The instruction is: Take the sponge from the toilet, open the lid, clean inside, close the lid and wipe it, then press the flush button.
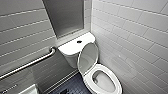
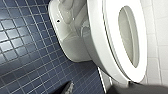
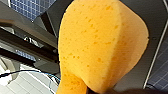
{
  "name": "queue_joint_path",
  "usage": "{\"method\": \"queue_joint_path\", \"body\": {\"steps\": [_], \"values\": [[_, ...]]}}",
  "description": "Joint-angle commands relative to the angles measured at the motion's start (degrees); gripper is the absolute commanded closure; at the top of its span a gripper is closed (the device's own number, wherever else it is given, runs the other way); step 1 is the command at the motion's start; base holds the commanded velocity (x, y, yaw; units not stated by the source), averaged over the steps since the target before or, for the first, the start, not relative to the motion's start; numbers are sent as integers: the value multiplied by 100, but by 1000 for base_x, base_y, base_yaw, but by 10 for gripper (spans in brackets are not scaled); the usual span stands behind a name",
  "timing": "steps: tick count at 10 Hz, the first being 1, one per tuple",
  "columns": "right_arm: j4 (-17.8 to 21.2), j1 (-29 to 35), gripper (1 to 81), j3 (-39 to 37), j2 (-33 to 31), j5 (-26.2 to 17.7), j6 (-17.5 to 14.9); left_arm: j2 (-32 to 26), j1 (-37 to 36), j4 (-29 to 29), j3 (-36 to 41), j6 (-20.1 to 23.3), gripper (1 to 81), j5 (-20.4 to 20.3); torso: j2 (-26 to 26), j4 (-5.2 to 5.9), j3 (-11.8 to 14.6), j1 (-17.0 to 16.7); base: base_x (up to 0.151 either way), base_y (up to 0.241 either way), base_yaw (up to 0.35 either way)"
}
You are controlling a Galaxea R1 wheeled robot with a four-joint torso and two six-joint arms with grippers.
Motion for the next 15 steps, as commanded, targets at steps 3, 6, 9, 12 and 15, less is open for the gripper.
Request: {"method": "queue_joint_path", "body": {"steps": [3, 6, 9, 12, 15], "values": [[-144, -125, 811, 149, -47, -399, -25, -214, -1404, -188, 140, -1082, 10, 98, 2, 0, 0, 0, 0, 0, 0], [-144, -125, 811, 114, -21, -407, -25, -100, -1914, -197, -88, -1478, 10, 160, 5, 0, 0, 0, 0, 0, 0], [-144, -151, 811, 105, -21, -381, -25, -21, -2257, -188, -369, -1926, 10, 169, 5, 0, 0, 0, 0, 0, 0], [-144, -178, 811, 97, -29, -293, -25, -21, -2582, -188, -572, -2137, 10, 168, 7, 0, -2, 0, 0, 0, 0], [-144, -257, 811, 158, -47, -223, -25, 58, -3004, -232, -712, -2243, 10, 177, 9, 0, -4, 0, 0, 0, 0]]}}
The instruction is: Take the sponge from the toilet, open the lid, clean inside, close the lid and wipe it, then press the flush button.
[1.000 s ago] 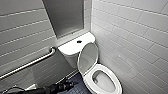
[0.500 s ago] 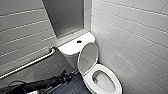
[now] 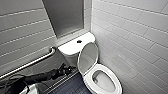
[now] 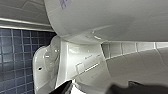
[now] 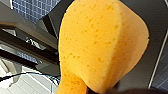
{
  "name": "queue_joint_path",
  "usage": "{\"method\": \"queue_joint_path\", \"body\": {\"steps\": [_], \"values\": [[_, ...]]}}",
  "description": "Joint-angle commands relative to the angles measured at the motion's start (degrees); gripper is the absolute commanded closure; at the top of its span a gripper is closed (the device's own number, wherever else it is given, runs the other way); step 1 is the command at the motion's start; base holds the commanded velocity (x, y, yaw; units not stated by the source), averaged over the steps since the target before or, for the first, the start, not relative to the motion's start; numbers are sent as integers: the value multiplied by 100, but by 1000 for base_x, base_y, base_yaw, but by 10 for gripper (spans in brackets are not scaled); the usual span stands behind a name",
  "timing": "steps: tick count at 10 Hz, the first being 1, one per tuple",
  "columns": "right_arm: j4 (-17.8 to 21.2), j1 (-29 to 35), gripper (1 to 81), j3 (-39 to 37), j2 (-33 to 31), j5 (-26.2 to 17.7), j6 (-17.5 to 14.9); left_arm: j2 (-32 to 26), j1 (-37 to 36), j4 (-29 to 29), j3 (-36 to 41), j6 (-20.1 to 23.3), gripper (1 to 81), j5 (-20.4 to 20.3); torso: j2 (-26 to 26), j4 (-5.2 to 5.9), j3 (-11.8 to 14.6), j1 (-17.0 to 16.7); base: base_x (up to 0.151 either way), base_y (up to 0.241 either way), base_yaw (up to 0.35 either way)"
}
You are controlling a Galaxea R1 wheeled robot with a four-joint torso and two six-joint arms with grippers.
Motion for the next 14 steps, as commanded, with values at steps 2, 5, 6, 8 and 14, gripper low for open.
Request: {"method": "queue_joint_path", "body": {"steps": [2, 5, 6, 8, 14], "values": [[-126, -222, 811, 193, -121, -408, -25, 64, -907, -53, 13, -42, 10, 120, 0, 0, 0, 0, 0, 0, 0], [-126, -204, 811, 166, -104, -408, -25, 257, -591, 210, 530, -16, 10, 262, 2, 0, -2, 0, 0, 0, 0], [-126, -186, 811, 166, -95, -408, -25, 249, -477, 333, 749, -16, 10, 262, 2, 0, -2, 0, 0, 0, 0], [-108, -134, 811, 158, -68, -417, -16, 169, -232, 519, 962, -7, 10, 297, 2, 0, -2, 0, 0, 0, 0], [-152, -63, 811, -160, 160, -505, -25, -1359, 2933, 3028, 2044, 63, 10, 499, 2, 0, -2, 0, 0, 0, 0]]}}
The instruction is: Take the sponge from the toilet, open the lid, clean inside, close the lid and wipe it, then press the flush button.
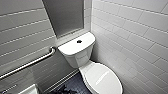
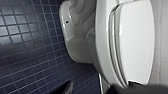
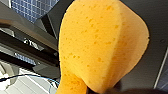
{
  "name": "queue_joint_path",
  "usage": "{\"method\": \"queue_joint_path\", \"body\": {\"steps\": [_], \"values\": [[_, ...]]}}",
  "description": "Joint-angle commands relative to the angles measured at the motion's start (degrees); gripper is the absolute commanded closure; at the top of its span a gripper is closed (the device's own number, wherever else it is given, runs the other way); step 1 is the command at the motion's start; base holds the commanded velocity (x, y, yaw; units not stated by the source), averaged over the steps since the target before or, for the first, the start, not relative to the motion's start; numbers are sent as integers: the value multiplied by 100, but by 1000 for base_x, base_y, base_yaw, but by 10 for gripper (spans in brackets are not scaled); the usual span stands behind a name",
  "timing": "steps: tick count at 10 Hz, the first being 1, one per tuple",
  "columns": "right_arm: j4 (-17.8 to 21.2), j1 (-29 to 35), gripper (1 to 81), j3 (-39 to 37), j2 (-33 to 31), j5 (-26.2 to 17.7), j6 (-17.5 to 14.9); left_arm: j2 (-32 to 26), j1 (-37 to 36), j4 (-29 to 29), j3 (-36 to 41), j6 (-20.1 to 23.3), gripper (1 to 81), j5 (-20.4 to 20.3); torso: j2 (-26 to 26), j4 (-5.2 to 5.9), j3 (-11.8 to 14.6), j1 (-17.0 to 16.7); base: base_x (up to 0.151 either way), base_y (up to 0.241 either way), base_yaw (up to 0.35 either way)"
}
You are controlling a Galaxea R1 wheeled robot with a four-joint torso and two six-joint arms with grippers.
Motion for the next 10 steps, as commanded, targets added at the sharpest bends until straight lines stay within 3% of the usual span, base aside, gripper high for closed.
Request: {"method": "queue_joint_path", "body": {"steps": [1, 5, 7, 8, 9, 10], "values": [[-129, -93, 811, 272, -109, -488, -28, -792, 1537, 2048, 668, 52, 10, -41, 0, 0, 0, 0, 0, 0, 0], [-128, -40, 811, 254, -38, -488, -19, -766, 2980, 2209, 386, 35, 10, -59, -2, 0, 0, 0, 0, 0, 0], [-119, -40, 811, 228, -38, -488, 33, -617, 3271, 2244, 246, 78, 10, 20, -2, 0, 0, 0, 0, 0, 0], [-119, -23, 811, 280, -73, -488, 42, -537, 3377, 2139, 201, 761, 10, 99, -2, 0, 2, 0, 0, 0, 0], [-119, -32, 811, 394, -152, -470, 50, -415, 3491, 1426, 193, 2014, 10, 266, -5, 0, 2, 0, 0, 0, 0], [-119, -23, 811, 552, -283, -427, 42, -361, 3553, 146, 141, 3431, 10, 310, -5, 0, 2, 0, 0, 0, 0]]}}
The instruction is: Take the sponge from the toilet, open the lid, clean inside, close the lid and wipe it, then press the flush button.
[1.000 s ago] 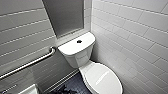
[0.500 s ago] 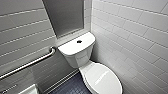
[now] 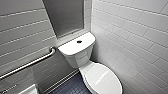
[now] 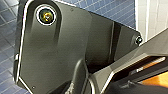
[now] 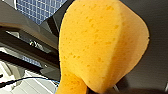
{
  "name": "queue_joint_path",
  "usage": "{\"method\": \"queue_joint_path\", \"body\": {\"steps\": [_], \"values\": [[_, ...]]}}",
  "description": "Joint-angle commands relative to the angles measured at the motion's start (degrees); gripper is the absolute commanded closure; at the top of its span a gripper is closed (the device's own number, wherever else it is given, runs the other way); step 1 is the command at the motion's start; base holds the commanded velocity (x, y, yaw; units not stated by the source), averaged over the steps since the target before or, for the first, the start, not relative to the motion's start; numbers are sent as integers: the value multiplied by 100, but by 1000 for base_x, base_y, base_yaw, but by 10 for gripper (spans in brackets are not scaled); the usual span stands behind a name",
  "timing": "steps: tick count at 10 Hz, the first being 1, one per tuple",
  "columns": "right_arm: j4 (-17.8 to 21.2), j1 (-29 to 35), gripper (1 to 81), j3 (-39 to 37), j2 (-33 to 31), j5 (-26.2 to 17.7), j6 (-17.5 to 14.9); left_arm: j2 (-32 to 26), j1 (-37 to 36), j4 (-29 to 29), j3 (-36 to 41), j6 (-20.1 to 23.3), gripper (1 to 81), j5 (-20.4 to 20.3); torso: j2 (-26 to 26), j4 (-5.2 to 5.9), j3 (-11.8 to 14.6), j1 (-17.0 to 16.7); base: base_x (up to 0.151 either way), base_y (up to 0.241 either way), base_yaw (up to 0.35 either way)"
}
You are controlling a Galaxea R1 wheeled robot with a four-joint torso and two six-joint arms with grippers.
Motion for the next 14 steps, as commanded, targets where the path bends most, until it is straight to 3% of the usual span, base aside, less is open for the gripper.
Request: {"method": "queue_joint_path", "body": {"steps": [1, 2, 3, 5, 8, 10, 14], "values": [[-117, -48, 811, 627, -431, -422, 9, 8, 158, -3132, -56, 4107, 10, 352, 0, 0, 0, 0, 0, 0, 0], [-108, 57, 811, 1013, -712, -397, 18, 41, 110, -2236, -43, 3070, 10, 204, 0, 0, 0, 0, 0, 0, 0], [-99, 172, 811, 1575, -1141, -171, 18, 104, 255, -4786, -82, 6106, 10, 333, 0, 0, 0, 0, 0, 0, 0], [-100, 583, 811, 2858, -2186, 349, -35, 358, 264, -4966, -449, 6251, 10, 421, 0, 0, 0, 0, 0, 0, 0], [-29, 1692, 811, 3347, -2956, 422, 9, 561, 316, -4966, -750, 6286, 10, 421, 0, 0, 2, 0, 0, 0, 0], [242, 2561, 811, 3417, -3149, 317, 18, 675, 439, -4966, -865, 6295, 10, 421, 0, 0, 2, 0, 0, 0, 0], [604, 4144, 811, 3654, -3589, -535, 27, 992, 659, -4905, -1102, 6304, 10, 413, 0, 0, 2, 0, 0, 0, 0]]}}
